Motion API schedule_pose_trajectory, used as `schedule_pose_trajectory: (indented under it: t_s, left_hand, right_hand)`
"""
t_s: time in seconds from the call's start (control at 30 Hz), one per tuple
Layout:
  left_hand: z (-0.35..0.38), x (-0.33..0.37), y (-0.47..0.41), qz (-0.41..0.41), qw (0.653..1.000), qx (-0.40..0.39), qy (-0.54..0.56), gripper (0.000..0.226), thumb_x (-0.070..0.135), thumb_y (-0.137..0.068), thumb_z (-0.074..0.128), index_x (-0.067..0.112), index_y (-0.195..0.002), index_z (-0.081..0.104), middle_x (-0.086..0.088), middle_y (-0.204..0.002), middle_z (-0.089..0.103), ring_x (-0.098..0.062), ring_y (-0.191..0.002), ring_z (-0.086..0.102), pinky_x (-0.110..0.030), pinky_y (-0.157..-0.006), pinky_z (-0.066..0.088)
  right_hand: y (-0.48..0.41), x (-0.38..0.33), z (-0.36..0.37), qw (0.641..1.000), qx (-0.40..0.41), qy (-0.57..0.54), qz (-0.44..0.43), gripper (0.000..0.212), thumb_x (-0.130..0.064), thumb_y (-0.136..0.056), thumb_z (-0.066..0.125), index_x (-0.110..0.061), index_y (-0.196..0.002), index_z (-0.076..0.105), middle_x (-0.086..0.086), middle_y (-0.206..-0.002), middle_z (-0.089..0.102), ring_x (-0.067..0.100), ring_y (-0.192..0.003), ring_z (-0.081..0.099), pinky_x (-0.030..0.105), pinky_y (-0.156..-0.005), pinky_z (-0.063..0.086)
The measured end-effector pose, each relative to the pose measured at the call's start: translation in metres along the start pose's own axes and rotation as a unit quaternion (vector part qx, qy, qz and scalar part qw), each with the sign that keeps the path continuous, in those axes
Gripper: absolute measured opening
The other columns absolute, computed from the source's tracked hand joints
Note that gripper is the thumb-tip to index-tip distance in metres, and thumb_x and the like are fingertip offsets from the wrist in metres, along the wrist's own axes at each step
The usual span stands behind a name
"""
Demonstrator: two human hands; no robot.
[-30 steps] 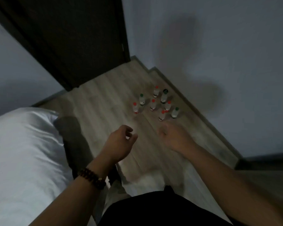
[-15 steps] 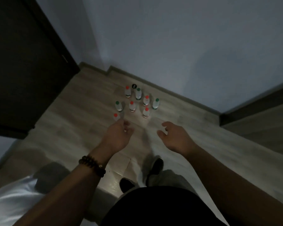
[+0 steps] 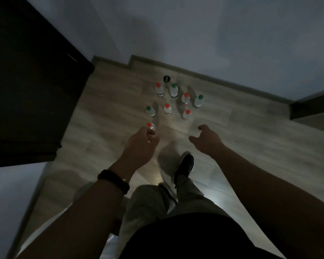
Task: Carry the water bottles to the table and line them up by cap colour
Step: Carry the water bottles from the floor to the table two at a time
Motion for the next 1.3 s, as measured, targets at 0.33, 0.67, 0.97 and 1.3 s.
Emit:
schedule_pose_trajectory:
  t_s: [0.33, 0.67, 0.97, 1.3]
  left_hand:
    - [0.155, -0.09, -0.24, -0.026, 0.997, -0.068, 0.009, 0.019, 0.027, -0.098, 0.066, 0.022, -0.114, 0.057, -0.007, -0.119, 0.066, -0.019, -0.1, 0.061, -0.024, -0.081, 0.04]
    - [0.29, -0.215, -0.421, -0.095, 0.993, -0.057, 0.033, 0.052, 0.032, -0.097, 0.07, 0.015, -0.141, 0.047, -0.006, -0.14, 0.061, -0.021, -0.123, 0.059, -0.027, -0.091, 0.044]
    - [0.338, -0.239, -0.522, -0.028, 0.995, -0.066, 0.074, 0.093, 0.047, -0.074, 0.09, 0.028, -0.148, 0.037, 0.011, -0.135, 0.056, -0.014, -0.126, 0.055, -0.035, -0.111, 0.045]
    - [0.348, -0.242, -0.574, -0.017, 0.996, -0.02, 0.081, 0.082, 0.042, -0.064, 0.097, 0.028, -0.133, 0.055, 0.015, -0.115, 0.061, -0.013, -0.114, 0.059, -0.031, -0.105, 0.045]
  right_hand:
    - [-0.208, 0.087, 0.071, 0.992, 0.07, -0.07, 0.084, 0.078, -0.039, -0.091, 0.073, -0.016, -0.154, 0.033, 0.013, -0.133, 0.064, 0.025, -0.111, 0.062, 0.027, -0.083, 0.038]
    - [-0.415, 0.166, 0.184, 0.969, 0.111, -0.185, 0.121, 0.089, -0.046, -0.086, 0.078, -0.022, -0.155, 0.028, 0.012, -0.147, 0.054, 0.031, -0.131, 0.054, 0.03, -0.093, 0.041]
    - [-0.527, 0.167, 0.178, 0.977, 0.115, -0.172, 0.052, 0.12, -0.039, -0.076, 0.089, -0.024, -0.162, 0.006, 0.01, -0.161, 0.037, 0.032, -0.147, 0.036, 0.047, -0.119, 0.032]
    - [-0.56, 0.175, 0.182, 0.957, 0.208, -0.2, 0.022, 0.081, -0.033, -0.074, 0.091, -0.03, -0.139, 0.042, -0.008, -0.119, 0.057, 0.018, -0.115, 0.057, 0.043, -0.098, 0.053]
Point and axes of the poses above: each hand's wrist, its own y-axis away from the middle knuckle, its own z-axis out of the palm, x = y × z, the point moved 9 cm from there along -y, towards the middle knuckle
